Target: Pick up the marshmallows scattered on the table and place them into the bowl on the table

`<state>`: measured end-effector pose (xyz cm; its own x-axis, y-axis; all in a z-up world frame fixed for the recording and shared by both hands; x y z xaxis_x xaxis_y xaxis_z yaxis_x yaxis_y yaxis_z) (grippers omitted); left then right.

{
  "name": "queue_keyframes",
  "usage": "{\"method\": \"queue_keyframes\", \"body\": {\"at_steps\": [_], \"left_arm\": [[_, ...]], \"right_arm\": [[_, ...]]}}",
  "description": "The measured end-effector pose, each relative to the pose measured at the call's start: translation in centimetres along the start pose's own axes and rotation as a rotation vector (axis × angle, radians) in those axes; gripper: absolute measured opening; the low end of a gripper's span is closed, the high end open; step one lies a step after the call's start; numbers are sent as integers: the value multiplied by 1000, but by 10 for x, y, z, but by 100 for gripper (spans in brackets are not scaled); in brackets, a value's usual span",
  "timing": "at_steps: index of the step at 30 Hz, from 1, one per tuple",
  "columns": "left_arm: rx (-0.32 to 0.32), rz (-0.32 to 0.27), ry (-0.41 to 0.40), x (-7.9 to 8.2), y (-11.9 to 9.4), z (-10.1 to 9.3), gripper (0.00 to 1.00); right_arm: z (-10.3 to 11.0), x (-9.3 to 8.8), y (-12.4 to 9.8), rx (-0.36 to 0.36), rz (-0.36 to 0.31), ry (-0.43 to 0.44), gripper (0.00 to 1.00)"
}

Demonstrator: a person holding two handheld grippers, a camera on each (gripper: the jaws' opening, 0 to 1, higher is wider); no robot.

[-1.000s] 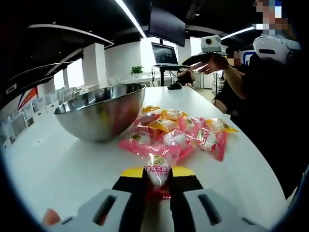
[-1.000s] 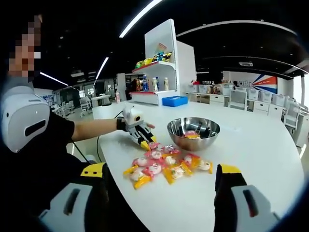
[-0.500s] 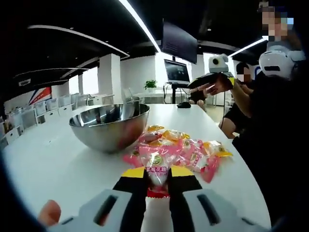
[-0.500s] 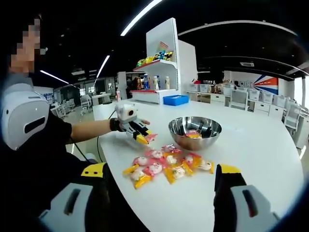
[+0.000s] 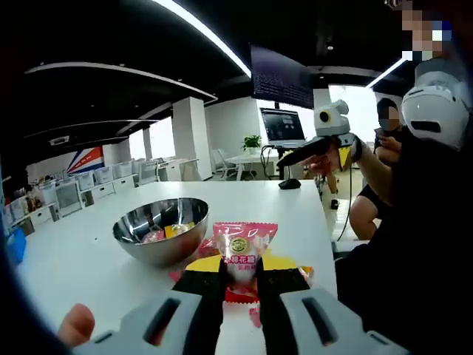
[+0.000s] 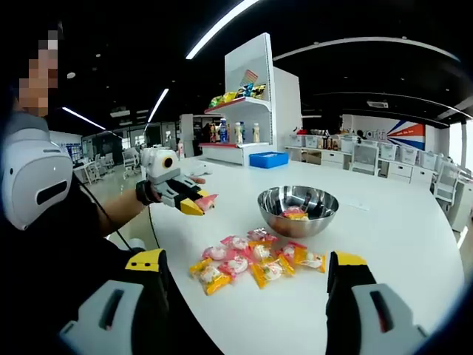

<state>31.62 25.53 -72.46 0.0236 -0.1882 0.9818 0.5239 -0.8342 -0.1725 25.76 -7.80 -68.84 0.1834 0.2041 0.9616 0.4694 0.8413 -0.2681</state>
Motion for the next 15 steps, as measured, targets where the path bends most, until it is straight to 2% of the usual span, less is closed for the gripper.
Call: {"method": "queue_keyframes", "body": {"at_steps": [4,6,8,11,13,15], "left_arm": [[42,-43,-119,22,-15,-14,15],[33,-78,-107,28,-24,-20,15],[38,-73,-106,31,-36,-25,15],[124,-44,-51,31,-50,-27,15],[119,-43,-63,32,-56,-32,16],[20,-123,-169,40,-64,-45,16]], "right_arm": [[6,-1,6,4,0,-19,84],[7,-1,7,13,4,-25,84],[8,-1,7,21,8,-31,83],[8,0,6,23,15,-41,82],[8,1,6,22,16,-46,82],[9,2,6,21,14,-48,81]]}}
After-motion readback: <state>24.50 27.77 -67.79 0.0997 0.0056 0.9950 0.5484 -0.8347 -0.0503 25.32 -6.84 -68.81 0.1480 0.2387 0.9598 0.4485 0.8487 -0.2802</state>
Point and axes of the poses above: the point that each gripper's makers call its tool centre point, and the gripper's own axes: y roughly forward along the fingers, z roughly to its left, x roughly out of its top, the point moved 10 cm from there along -y, roughly backward along the fingers, and after that the axes turned 9 degrees about x, right-handed, at the moved point
